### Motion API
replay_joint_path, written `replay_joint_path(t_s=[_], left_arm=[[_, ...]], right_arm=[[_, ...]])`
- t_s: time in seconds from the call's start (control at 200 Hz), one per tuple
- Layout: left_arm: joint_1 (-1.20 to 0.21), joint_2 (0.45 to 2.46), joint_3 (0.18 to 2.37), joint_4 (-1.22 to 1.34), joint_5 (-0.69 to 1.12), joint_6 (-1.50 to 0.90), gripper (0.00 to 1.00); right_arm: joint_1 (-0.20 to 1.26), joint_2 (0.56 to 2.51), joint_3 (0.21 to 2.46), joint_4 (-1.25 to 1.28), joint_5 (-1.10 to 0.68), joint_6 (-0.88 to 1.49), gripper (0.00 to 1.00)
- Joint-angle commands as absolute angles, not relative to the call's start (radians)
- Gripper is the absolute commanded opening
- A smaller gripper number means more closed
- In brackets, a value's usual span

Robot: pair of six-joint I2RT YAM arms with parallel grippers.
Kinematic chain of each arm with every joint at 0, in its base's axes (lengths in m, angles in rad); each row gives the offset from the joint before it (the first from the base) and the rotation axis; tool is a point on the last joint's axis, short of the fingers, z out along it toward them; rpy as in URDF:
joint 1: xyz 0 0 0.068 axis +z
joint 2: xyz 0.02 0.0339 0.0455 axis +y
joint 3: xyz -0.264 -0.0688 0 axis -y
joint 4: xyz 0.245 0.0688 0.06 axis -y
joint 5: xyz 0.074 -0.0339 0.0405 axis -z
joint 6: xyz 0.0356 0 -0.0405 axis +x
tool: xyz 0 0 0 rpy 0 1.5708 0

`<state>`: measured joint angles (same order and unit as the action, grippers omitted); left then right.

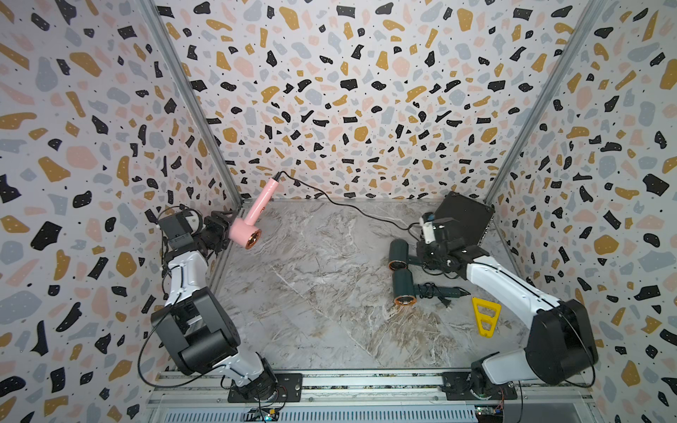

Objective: Wrap the cord around the hair dryer
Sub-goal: Adjust the power cord at the center of the board, then wrap the power cord around the hair dryer.

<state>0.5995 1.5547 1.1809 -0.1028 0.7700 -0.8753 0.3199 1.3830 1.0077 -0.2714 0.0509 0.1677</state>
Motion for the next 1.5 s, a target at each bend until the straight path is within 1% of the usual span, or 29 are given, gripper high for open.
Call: replay_joint_path(t_s=[0.0,0.115,0.225,0.365,0.441,0.501,0.571,0.681,0.821,0.991,1.186,1.246,1.352,1.432,1.492], left_arm=[[0.631,1.481,1.193,-0.013,0.699,-0.901,0.0],[0.659,1.461,1.192,-0.04,0.652,-0.884,0.0],[0.694,1.449,1.184,-0.04,0.632,-0.894,0.0],[0.719,1.427,1.18,-0.053,0.59,-0.892,0.0],[0.724,1.409,1.192,-0.086,0.55,-0.866,0.0],[0.715,1.387,1.204,-0.124,0.52,-0.822,0.0],[0.661,1.359,1.226,-0.173,0.47,-0.761,0.0],[0.501,1.351,1.314,-0.343,0.367,-0.613,0.0],[0.311,1.364,1.4,-0.457,0.297,-0.483,0.0],[0.133,1.406,1.478,-0.608,0.279,-0.333,0.0],[0.011,1.443,1.495,-0.723,0.315,-0.21,0.0],[-0.016,1.449,1.494,-0.746,0.328,-0.184,0.0],[-0.063,1.454,1.492,-0.776,0.373,-0.146,0.0],[-0.08,1.453,1.48,-0.78,0.448,-0.135,0.0],[-0.09,1.45,1.468,-0.78,0.527,-0.123,0.0]], right_arm=[[0.237,1.322,0.968,-0.467,0.071,0.209,0.0],[0.071,1.263,0.914,-0.466,-0.053,0.285,0.0],[-0.05,1.235,0.891,-0.467,-0.118,0.321,0.0],[-0.135,1.22,0.895,-0.483,-0.142,0.328,0.0],[-0.141,1.215,0.906,-0.492,-0.135,0.32,0.0],[-0.136,1.196,0.9,-0.477,-0.171,0.311,0.0],[-0.074,1.163,0.893,-0.459,-0.169,0.27,0.0],[0.092,1.15,0.943,-0.53,-0.044,0.178,0.0],[0.297,1.126,1.012,-0.604,0.063,0.052,0.0],[0.493,1.095,1.107,-0.638,0.019,-0.041,0.0],[0.702,1.176,1.323,-0.688,-0.01,-0.104,0.0],[0.75,1.219,1.398,-0.699,-0.002,-0.126,0.0],[0.777,1.296,1.516,-0.721,0.0,-0.149,0.0],[0.778,1.339,1.587,-0.721,0.015,-0.164,0.0],[0.777,1.375,1.636,-0.731,0.063,-0.192,0.0]])
